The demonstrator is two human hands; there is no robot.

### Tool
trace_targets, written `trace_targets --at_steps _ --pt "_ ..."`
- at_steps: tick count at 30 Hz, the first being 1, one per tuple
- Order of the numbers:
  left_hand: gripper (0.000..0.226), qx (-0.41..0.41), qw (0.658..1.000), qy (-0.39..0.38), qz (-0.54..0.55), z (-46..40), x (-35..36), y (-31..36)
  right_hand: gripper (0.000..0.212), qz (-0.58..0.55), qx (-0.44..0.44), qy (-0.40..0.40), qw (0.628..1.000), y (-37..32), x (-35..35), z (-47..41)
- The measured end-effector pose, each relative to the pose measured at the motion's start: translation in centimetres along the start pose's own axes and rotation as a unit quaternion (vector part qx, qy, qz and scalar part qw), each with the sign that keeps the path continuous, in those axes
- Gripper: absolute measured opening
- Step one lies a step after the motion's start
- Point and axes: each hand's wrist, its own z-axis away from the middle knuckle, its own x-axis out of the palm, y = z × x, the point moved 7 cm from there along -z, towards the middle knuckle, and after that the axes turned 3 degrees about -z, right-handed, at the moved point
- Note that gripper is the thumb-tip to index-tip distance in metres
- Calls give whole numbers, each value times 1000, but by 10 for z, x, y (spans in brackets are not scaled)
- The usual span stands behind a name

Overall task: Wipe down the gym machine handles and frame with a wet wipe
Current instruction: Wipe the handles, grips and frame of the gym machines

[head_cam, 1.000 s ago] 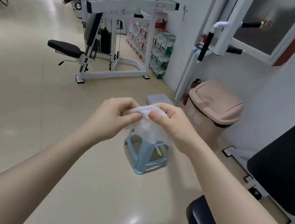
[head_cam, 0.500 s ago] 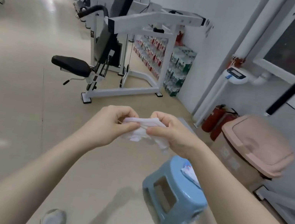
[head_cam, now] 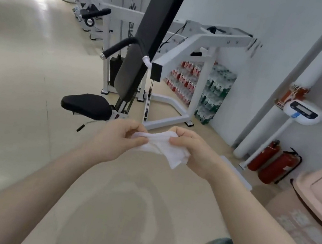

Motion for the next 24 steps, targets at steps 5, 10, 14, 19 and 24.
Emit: trace_targets --at_steps 5,10,14,19,24 --pt "17 20 996 10 -83 -104 -64 -75 13 -52 -12 29 998 -9 -9 -134" --pt "15 42 991 -5 -123 -229 -127 -122 10 -72 -25 110 991 -37 -38 -267" --pt "21 69 992 19 -108 -311 -176 -142 10 -39 -23 270 962 -62 -66 -354" --pt "43 121 989 6 -82 -398 -216 -158 8 60 -62 425 901 -95 -77 -423" --pt "48 188 966 -55 -170 -497 -222 -189 6 162 -146 597 772 -132 -97 -449"
